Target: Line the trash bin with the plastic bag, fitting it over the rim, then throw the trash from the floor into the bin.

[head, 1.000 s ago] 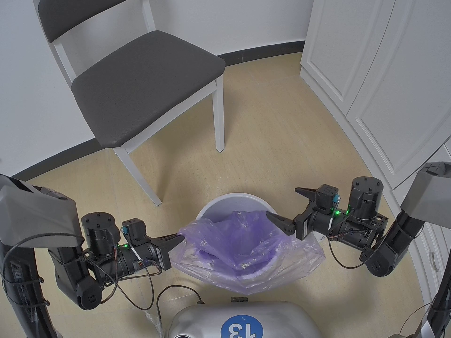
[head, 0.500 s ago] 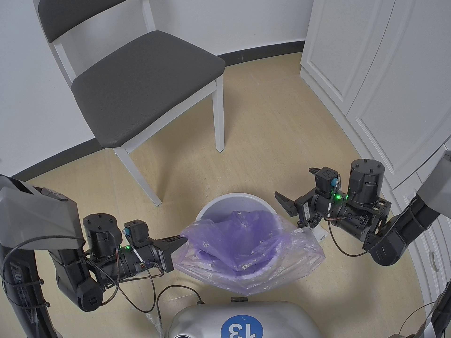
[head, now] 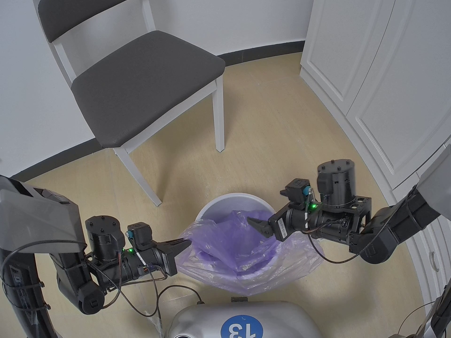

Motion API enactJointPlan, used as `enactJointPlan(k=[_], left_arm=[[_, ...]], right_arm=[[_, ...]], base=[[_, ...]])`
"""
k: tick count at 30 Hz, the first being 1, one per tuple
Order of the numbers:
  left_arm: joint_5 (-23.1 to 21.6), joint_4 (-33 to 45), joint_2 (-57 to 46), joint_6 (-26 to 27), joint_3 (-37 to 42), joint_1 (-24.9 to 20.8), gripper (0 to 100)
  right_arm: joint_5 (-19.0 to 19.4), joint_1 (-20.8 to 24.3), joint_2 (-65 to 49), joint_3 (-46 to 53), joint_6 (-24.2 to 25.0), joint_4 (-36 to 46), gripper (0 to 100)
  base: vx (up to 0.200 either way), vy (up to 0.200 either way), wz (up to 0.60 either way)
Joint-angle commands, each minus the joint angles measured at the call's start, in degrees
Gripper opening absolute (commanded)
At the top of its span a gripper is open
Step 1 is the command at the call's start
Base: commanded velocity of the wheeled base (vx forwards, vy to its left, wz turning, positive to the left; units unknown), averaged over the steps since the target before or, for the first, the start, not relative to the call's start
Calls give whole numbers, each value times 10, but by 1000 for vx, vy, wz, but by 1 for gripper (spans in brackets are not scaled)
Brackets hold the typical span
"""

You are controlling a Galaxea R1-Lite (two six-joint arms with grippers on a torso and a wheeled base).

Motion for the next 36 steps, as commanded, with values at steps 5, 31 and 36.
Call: enactJointPlan(k=[5, 31, 36], left_arm=[[16, -10, 22, -1, -4, -4, 100], [18, -10, -15, 9, 1, 23, 100], [18, -10, -16, 9, 1, 24, 100]], right_arm=[[20, 50, 41, -92, -85, 119, 100], [-5, 78, 166, -177, -112, 157, 100], [-5, 77, 178, -181, -110, 157, 100]], base=[[0, 0, 0], [0, 0, 0], [0, 0, 0]])
